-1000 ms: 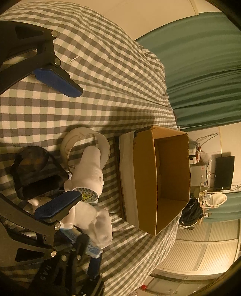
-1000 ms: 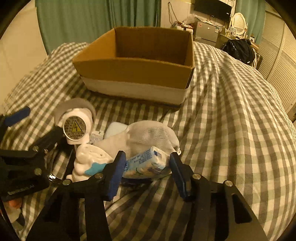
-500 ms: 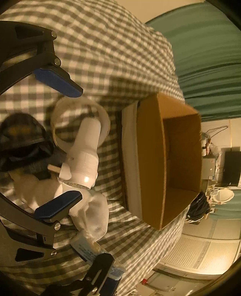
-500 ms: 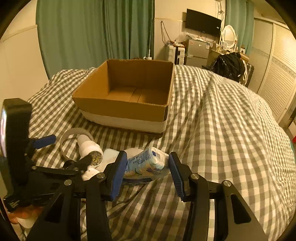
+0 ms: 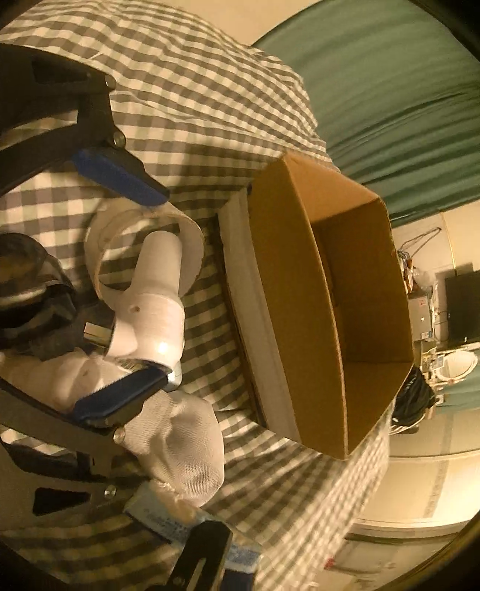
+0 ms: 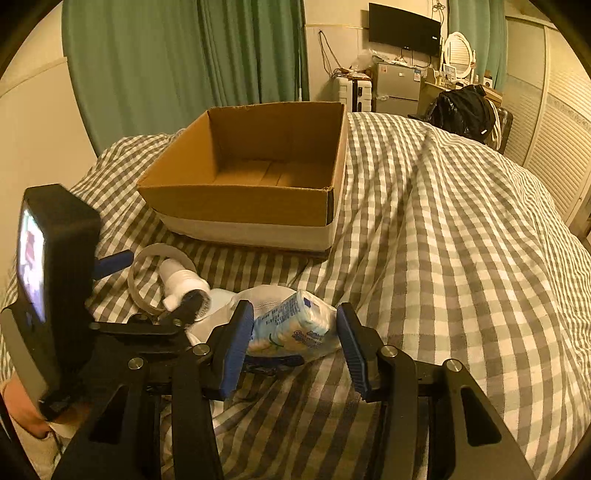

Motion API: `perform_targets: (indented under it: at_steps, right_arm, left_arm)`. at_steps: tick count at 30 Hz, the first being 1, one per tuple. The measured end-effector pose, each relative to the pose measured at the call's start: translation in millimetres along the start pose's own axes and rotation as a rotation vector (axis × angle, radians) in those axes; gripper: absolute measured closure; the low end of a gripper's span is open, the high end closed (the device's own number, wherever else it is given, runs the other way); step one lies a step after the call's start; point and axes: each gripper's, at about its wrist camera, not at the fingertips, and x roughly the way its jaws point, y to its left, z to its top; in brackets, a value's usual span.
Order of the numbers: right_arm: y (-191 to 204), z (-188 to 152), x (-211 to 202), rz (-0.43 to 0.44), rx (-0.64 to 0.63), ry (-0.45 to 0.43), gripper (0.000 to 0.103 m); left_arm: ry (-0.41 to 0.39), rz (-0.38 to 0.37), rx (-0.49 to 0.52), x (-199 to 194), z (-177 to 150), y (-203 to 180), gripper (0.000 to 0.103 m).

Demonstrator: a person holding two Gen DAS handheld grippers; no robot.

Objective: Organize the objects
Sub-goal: 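Grasp the white tape roll with the left tool while the right tool holds the tissue pack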

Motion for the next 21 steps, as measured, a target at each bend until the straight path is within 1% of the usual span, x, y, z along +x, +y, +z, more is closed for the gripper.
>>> perform_targets:
  at_steps: [2,3,5,7,9,10,11,12,14,16,17,18,21]
  right_arm:
    - [1.3,-0.4,-0.9,-0.004,-0.006,-0.003,0.056]
    - [2.2,-0.4,-2.0,-0.008,-0.010,-0.007,0.056]
    - [4.0,0.0,-4.1,-0.015,-0.020,-0.016,0.056]
    - [6.5,0.7,-7.0,-0.022,-0.031,-0.027,0.056]
    - [8.3,1.1,-9.7,-0.026,-0.038,-0.034,0.056]
    - [8.9,1.3,-10.3,-0.028,-0.040,-0.036,0.056]
    - [9.7,1.3,-10.8,-0.031,-0.043,-0.038,0.056]
    - [10.8,0.9,-11.7,-0.035,-0.046,-0.041,0.056]
    - [12.0,0.8,-12.9,-0.038,-0.050,-0.044,0.056]
    - [12.9,-0.1,-15.1,-0.041,-0.053,-0.048,0.056]
    - [13.2,-0.4,-15.7,-0.042,-0.054,-0.050,0.056]
    - [12.9,0.1,-16.3,-0.044,-0.054,-0.051,0.056]
    - [14.0,-0.9,-18.3,-0.048,-0.055,-0.054,0.056]
  left_arm:
    - [-0.007,-0.022,-0.016,-7.1,-2.3,5.5,0.027]
    - [-0.011,-0.026,-0.018,-10.8,-4.9,7.0,0.031]
    - [-0.019,-0.024,-0.010,-17.9,-9.6,8.7,0.045]
    - [-0.019,-0.022,-0.005,-20.7,-10.7,11.6,0.052]
    - [-0.020,-0.046,-0.022,-24.5,-12.8,17.7,0.060]
    - [-0.019,-0.065,-0.037,-27.3,-13.6,21.8,0.068]
    - [-0.017,-0.078,-0.046,-28.9,-14.0,24.6,0.075]
    - [-0.014,-0.078,-0.056,-30.1,-14.6,27.9,0.078]
    - [-0.007,-0.078,-0.066,-30.7,-16.1,30.4,0.087]
    - [0.001,-0.085,-0.087,-29.8,-18.0,36.4,0.091]
    - [0.004,-0.088,-0.094,-29.7,-18.9,38.8,0.096]
    - [0.007,-0.092,-0.102,-30.3,-20.0,41.3,0.099]
    - [-0.001,-0.089,-0.118,-35.7,-23.4,45.3,0.101]
